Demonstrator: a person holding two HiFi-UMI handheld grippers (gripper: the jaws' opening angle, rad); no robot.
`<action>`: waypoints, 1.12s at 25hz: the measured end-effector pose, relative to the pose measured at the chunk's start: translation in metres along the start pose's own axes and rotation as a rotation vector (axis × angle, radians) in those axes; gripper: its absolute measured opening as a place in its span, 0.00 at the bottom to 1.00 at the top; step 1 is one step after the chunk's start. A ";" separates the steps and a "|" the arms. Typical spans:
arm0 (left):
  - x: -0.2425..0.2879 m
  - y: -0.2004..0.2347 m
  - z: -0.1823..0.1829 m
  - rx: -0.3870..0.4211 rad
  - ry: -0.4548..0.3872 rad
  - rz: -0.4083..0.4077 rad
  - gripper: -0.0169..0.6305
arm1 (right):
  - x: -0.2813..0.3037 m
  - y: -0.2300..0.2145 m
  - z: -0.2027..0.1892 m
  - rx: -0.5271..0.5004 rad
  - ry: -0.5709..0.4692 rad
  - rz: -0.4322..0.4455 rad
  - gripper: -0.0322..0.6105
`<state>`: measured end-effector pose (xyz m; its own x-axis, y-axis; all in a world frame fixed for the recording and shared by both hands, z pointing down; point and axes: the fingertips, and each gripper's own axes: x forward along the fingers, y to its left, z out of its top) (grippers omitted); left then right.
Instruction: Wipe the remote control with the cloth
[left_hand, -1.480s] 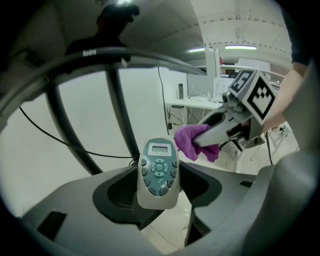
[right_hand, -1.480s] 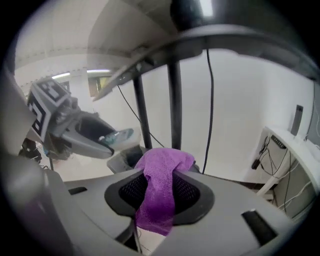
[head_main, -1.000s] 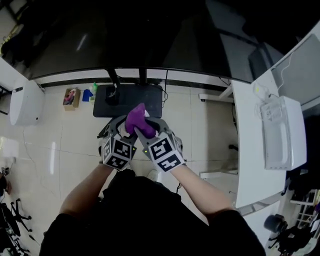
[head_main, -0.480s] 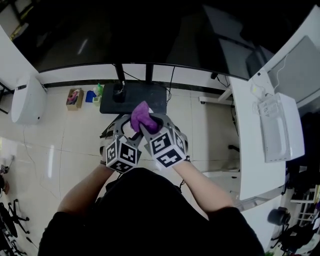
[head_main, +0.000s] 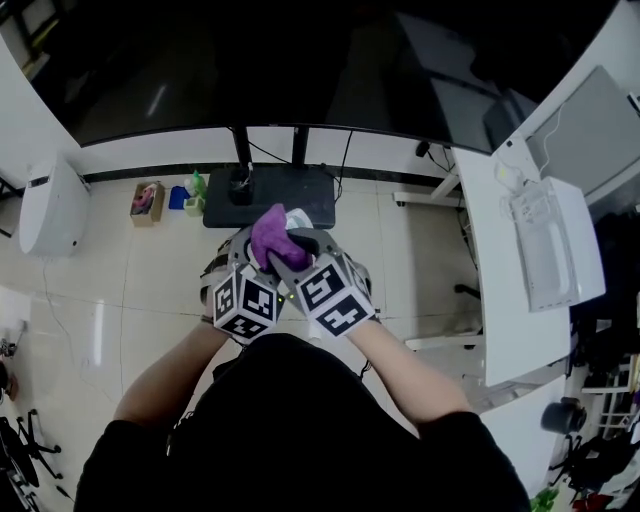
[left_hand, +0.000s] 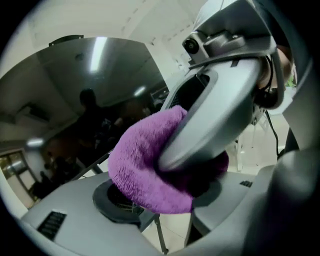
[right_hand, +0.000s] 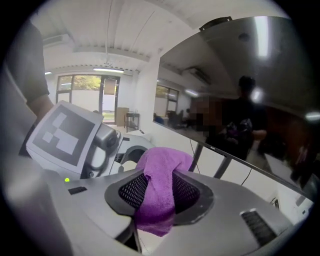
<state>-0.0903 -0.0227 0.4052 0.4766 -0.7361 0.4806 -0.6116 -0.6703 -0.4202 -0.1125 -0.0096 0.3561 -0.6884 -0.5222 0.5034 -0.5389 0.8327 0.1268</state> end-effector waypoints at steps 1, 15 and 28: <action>-0.002 0.000 0.001 0.010 -0.005 0.000 0.42 | 0.003 0.003 -0.001 -0.006 0.010 0.004 0.27; -0.008 0.009 -0.007 -0.398 -0.067 -0.092 0.42 | -0.042 -0.067 0.007 0.145 -0.156 -0.210 0.27; -0.024 0.051 0.030 -1.611 -0.631 -0.608 0.42 | -0.022 -0.029 -0.018 0.460 -0.328 0.027 0.27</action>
<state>-0.1137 -0.0420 0.3487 0.7436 -0.6309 -0.2214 -0.0429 -0.3754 0.9259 -0.0731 -0.0188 0.3568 -0.7800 -0.5931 0.1997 -0.6247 0.7187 -0.3053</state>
